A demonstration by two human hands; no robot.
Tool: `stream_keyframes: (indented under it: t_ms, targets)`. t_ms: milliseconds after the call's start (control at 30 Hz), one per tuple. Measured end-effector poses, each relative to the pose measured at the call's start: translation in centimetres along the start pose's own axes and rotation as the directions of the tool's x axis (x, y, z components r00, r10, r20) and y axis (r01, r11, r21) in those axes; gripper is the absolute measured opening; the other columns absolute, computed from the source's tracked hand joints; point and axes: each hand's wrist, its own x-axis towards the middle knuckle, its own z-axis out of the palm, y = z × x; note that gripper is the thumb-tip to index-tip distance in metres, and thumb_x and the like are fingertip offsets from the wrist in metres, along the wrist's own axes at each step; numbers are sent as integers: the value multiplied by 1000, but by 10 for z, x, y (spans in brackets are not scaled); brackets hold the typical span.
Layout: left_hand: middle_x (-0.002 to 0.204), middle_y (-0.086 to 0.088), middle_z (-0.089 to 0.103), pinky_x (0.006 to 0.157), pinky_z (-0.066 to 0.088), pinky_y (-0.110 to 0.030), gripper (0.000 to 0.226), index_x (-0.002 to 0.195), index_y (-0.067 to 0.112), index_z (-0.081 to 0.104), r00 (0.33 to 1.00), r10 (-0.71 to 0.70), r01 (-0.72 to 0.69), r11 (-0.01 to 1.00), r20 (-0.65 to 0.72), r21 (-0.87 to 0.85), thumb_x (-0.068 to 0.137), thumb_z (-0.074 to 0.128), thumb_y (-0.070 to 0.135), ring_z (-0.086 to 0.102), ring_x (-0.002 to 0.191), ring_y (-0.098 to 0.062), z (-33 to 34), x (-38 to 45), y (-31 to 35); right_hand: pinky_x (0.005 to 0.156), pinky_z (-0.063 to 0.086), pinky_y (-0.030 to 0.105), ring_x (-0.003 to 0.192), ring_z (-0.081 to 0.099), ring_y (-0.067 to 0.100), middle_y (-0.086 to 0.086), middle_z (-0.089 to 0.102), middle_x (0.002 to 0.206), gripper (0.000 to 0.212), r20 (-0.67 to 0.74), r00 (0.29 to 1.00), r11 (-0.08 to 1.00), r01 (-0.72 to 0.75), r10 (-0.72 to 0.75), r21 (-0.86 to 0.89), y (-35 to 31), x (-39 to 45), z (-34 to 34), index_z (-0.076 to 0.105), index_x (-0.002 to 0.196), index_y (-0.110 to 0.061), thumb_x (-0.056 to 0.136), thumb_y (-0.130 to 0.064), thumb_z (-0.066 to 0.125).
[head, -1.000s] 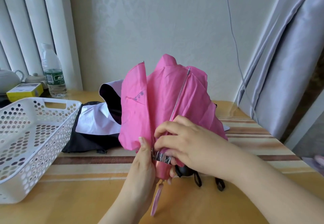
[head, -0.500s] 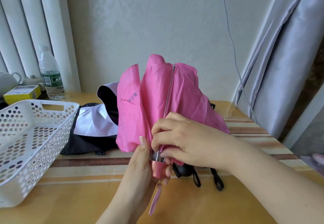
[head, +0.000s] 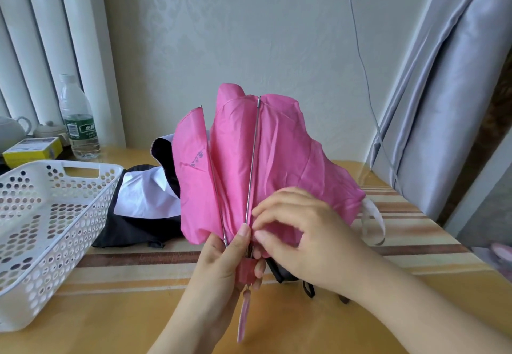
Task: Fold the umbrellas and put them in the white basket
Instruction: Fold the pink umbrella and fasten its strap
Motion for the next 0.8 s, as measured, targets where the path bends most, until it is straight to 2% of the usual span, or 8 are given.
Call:
stream_keyframes:
  t_ms: [67, 133, 233, 300, 400, 533, 667, 800]
  targets:
    - [60, -7, 51, 40, 30, -25, 34, 86, 10, 41, 1000, 0, -1, 1000, -4, -29, 81, 68, 31, 45, 45, -17, 0, 0, -1, 82, 41, 20, 90, 51, 8, -10, 54, 91, 17, -153, 978, 986, -155, 145, -54, 0, -4, -3, 57, 84, -16, 83, -33, 60]
    - [60, -6, 50, 39, 32, -25, 36, 86, 12, 38, 1000, 2, -2, 999, 2, -46, 84, 70, 28, 45, 46, -17, -2, 2, -2, 78, 38, 20, 94, 45, 9, -8, 41, 102, 37, -246, 866, 878, -469, 435, -100, 5, -8, -4, 41, 94, -20, 80, -49, 60]
    - [61, -6, 49, 40, 35, -25, 35, 92, 11, 39, 999, 19, -18, 998, 28, -60, 78, 64, 31, 46, 47, -18, -5, 3, -2, 86, 40, 29, 106, 47, 15, -3, 36, 122, 60, -30, 430, 424, -874, 902, 237, 20, -14, -8, 32, 110, -22, 76, -62, 64]
    - [62, -6, 49, 40, 36, -25, 36, 95, 10, 39, 999, 26, -23, 997, 33, -72, 78, 62, 32, 46, 47, -18, -6, 4, -2, 86, 49, 34, 103, 57, 16, -3, 55, 120, 59, 176, 295, 178, -856, 939, 485, 28, -19, -9, 48, 112, -20, 76, -65, 62]
    - [61, -6, 49, 39, 36, -24, 37, 97, 10, 40, 1000, 24, -23, 997, 13, -70, 80, 66, 30, 46, 46, -17, -5, 5, -3, 81, 54, 36, 91, 67, 19, 1, 73, 96, 34, 288, 350, 72, -736, 891, 673, 31, -24, -3, 64, 102, -23, 85, -52, 61]
    - [60, -6, 48, 39, 32, -23, 24, 85, 10, 44, 999, 40, -41, 997, -25, -60, 81, 59, 27, 45, 45, -16, -4, 5, -1, 67, 50, 31, 86, 65, 19, 6, 71, 100, 19, 25, 437, 266, -589, 899, 763, 35, -20, -10, 65, 97, -20, 91, -37, 59]
    - [59, -7, 45, 38, 34, -22, 23, 72, 8, 45, 999, 48, -48, 993, 3, -104, 83, 61, 20, 44, 44, -15, -1, 4, 1, 53, 45, 24, 48, 52, 2, -1, 57, 63, 9, -147, 432, 413, -627, 890, 660, 43, -29, -13, 58, 103, -34, 97, -31, 51]
    - [59, -8, 48, 40, 37, -25, 29, 82, 6, 44, 998, 36, -35, 999, 47, -12, 81, 68, 22, 46, 45, -19, 2, 0, -4, 41, 42, 21, 41, 46, 9, -2, 54, 49, 26, 193, 298, 190, -880, 935, 435, 51, -42, 2, 60, 120, -12, 100, -26, 50]
